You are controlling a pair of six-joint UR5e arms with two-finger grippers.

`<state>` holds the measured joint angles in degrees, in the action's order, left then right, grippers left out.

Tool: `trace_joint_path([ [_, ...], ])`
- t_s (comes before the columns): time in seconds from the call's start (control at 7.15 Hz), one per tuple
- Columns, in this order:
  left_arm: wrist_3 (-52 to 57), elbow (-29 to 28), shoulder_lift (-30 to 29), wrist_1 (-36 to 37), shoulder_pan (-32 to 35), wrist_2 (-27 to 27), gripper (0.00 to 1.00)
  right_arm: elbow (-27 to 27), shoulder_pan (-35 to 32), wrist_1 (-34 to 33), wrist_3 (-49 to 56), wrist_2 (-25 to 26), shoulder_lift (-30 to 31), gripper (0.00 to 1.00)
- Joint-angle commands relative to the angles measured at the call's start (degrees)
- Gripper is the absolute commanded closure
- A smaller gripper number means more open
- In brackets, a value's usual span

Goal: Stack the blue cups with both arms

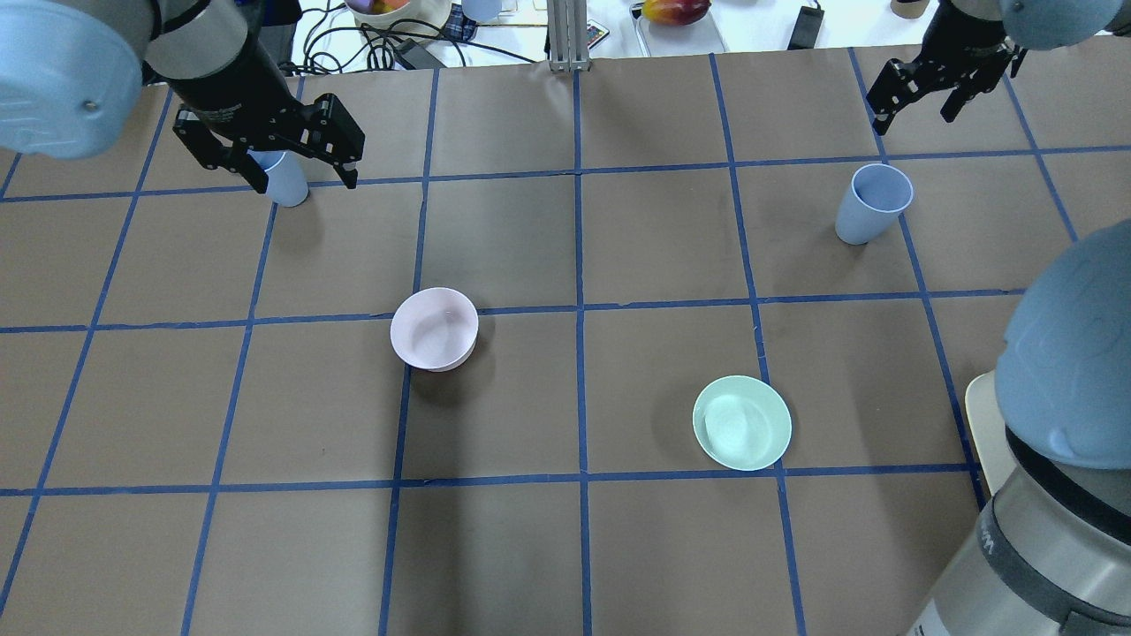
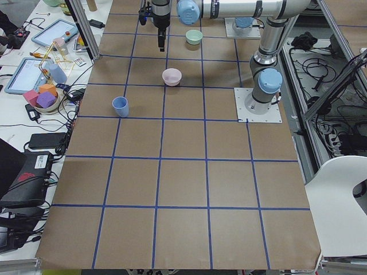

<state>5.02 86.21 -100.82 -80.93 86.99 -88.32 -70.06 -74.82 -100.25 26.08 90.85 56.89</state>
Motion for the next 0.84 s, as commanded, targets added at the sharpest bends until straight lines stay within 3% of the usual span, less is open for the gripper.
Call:
trace_joint_path([
  [0.0,4.9,-1.2,-10.9,14.7,-1.6,0.0,0.0,-3.7,0.8,-0.5,0.4,0.1,-0.9,0.0],
  [0.14,10.2,-2.6,-14.7,19.3,-4.1,-1.3,0.0,-4.6,1.3,-0.5,0.6,0.5,-0.9,0.0],
  [0.42,20.6,-7.3,-20.2,19.8,-8.8,-2.3,0.0,-5.7,2.0,-0.6,0.6,-0.1,-1.4,0.0],
  [0.7,20.7,-10.6,-24.3,22.6,-9.0,-2.4,0.0,-6.8,2.4,-0.7,3.0,-0.5,-1.5,0.23],
])
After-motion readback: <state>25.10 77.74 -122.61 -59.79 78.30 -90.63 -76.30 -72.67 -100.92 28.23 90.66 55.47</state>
